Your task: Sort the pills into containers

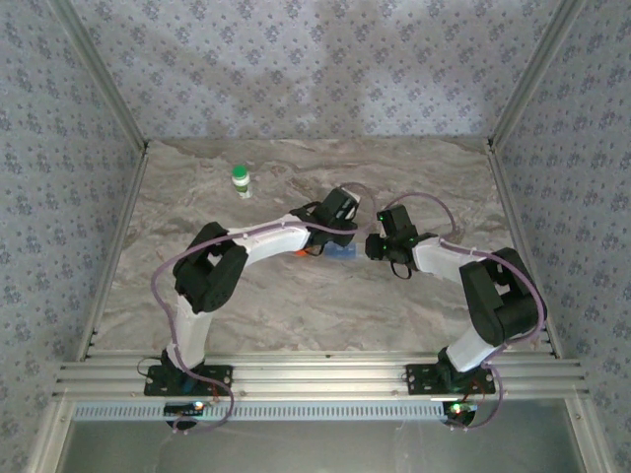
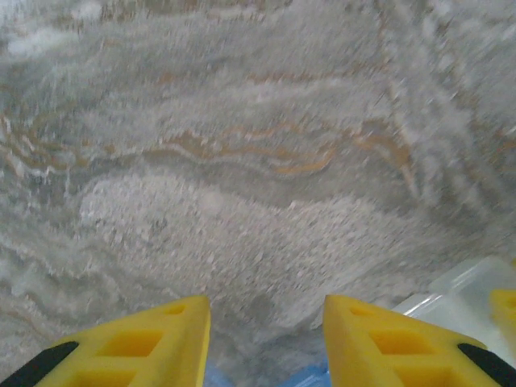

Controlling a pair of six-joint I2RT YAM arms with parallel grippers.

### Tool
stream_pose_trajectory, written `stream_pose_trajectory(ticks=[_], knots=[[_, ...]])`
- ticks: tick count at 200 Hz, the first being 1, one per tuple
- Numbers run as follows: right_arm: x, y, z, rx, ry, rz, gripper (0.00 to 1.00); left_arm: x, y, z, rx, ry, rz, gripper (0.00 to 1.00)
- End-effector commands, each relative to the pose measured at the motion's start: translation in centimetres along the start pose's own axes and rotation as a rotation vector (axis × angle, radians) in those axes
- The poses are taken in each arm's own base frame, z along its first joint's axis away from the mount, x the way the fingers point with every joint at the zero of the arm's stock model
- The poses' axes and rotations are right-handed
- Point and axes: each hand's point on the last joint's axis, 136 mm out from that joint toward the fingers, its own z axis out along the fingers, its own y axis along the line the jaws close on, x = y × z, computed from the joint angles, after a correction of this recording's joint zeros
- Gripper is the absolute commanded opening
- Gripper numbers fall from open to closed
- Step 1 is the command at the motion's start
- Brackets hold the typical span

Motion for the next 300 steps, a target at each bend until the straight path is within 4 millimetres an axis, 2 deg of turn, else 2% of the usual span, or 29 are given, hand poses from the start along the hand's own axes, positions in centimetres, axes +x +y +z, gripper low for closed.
stream_pose_trajectory(ticks=[1, 43, 74, 114, 140, 154, 183, 209, 234, 300], knots=[[5.8, -3.4, 0.7, 0.125, 0.203, 0.026, 0.26, -4.5, -1.6, -4.1, 0.047, -0.091, -0.020, 0.41], [5.5, -3.4, 0.5, 0.117, 0.164, 0.157, 0.16, -7.1, -0.3, -7.8, -0.013, -0.160, -0.031, 0.42], [4.5, -2.7, 0.5, 0.083, 0.117, 0.247, 0.13, -7.2, 1.1, -9.9, -0.061, -0.150, -0.023, 0.43], [2.9, -1.8, 0.6, 0.051, 0.088, 0.325, 0.13, -7.1, 4.0, -12.7, -0.076, -0.164, -0.072, 0.43], [0.8, -1.6, -1.5, 0.091, 0.015, 0.262, 0.18, -7.1, 6.2, -14.6, -0.116, -0.189, -0.091, 0.44], [-0.3, -1.6, -2.7, 0.120, -0.007, 0.217, 0.25, -7.0, 7.1, -15.5, -0.132, -0.200, -0.097, 0.44], [-0.4, -1.8, -4.1, 0.148, 0.027, 0.104, 0.39, -6.4, 8.5, -16.9, -0.156, -0.225, -0.106, 0.44], [0.1, -0.4, -4.0, 0.071, 0.069, 0.000, 0.52, -6.0, 8.9, -17.8, -0.153, -0.250, -0.117, 0.45], [0.5, 0.2, -3.4, 0.038, 0.120, -0.063, 0.62, -5.2, 9.1, -18.3, -0.153, -0.260, -0.121, 0.45], [1.0, 1.0, -1.3, 0.004, 0.204, -0.117, 0.60, -3.2, 10.5, -21.2, -0.175, -0.367, -0.161, 0.46]])
